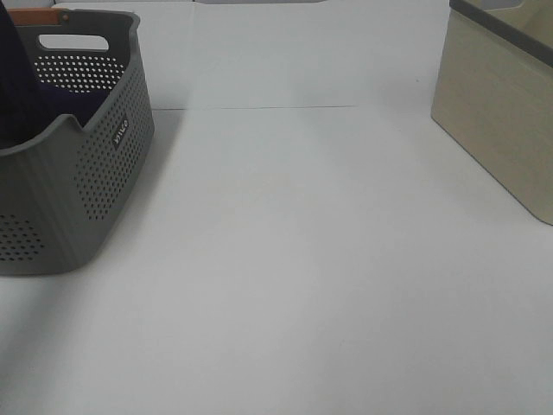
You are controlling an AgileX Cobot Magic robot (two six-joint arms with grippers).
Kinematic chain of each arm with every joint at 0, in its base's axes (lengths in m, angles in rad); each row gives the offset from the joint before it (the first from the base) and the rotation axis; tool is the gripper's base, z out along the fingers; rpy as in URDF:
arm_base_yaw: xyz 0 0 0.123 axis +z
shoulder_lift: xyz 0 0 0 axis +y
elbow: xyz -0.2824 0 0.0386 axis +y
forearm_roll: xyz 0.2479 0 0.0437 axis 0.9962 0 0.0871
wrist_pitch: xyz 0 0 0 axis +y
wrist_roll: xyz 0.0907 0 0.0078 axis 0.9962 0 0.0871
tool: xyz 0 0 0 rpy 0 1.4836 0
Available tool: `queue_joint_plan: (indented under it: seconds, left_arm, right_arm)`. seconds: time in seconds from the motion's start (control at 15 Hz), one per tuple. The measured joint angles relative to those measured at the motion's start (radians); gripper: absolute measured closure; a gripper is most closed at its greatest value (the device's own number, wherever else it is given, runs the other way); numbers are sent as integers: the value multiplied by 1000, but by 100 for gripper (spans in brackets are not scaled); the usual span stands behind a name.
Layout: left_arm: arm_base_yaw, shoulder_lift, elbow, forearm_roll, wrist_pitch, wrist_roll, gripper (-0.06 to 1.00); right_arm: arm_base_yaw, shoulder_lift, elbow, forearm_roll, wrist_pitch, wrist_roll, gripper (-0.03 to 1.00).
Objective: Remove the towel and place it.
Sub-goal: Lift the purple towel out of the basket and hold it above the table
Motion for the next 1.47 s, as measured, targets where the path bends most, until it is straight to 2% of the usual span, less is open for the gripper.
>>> queue_joint_plan:
  seconds: [0.2, 0.33, 0.6, 0.87, 1.0, 1.07, 1.27, 1.47]
  left_arm:
    - [-3, -107, 0, 0, -45, 0, 94]
    - [-37, -199, 0, 10, -132, 15, 94]
    - [-101, -259, -2, 26, -232, 19, 94]
    - [-156, -261, -79, 26, -350, 19, 94]
    - [-184, -261, -130, 26, -447, 19, 94]
    - [-215, -261, -140, 26, -545, 19, 94]
    - [-264, -232, -140, 35, -620, 19, 94]
    - [-345, -152, -140, 88, -681, 19, 94]
  right_arm:
    - [0, 0, 0, 0, 0, 0, 26]
    - [0, 0, 0, 0, 0, 0, 26]
    - [0, 0, 0, 0, 0, 0, 26]
    - [0, 0, -4, 19, -6, -6, 26]
    - [0, -1, -16, 37, -53, -31, 26]
    - [0, -1, -19, 76, -103, -56, 26]
    - [0, 75, -19, 124, -128, -114, 26]
    - [0, 197, -19, 182, -196, -171, 26]
